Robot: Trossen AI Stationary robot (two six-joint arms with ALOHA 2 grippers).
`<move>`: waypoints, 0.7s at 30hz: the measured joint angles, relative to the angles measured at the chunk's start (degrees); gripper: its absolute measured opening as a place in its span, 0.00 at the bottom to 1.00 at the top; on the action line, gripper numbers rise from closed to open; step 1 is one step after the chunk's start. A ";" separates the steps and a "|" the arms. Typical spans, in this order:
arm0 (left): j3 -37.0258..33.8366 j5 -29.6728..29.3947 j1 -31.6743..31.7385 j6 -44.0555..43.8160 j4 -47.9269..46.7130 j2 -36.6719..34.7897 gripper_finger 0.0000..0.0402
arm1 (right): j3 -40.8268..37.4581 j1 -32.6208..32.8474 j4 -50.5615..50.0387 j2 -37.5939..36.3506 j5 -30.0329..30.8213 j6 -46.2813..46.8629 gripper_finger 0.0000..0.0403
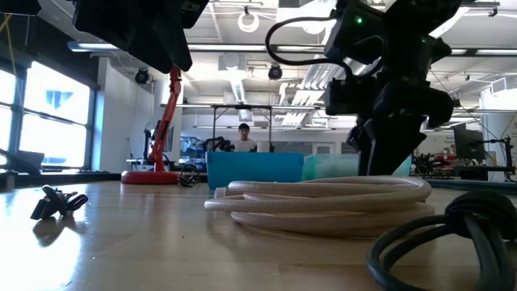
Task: Pick & Place USB Port
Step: Put the black USB cable into the blue bin
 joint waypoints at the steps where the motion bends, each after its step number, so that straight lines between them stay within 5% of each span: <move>1: 0.00 0.01 0.00 0.00 0.00 0.00 0.22 | 0.00 0.00 -0.37 -0.02 0.00 0.51 0.48; 6: 0.00 0.02 0.01 0.00 0.00 0.00 0.22 | 0.06 0.00 -2.79 -0.03 -0.16 1.27 0.36; 12: 0.00 0.02 0.01 0.00 -0.01 0.00 0.22 | 0.17 0.02 -4.44 -0.23 0.74 -0.81 0.05; 21: 0.00 0.09 0.00 0.00 0.00 0.00 0.22 | 0.11 0.22 -5.41 -0.11 5.82 -2.99 0.00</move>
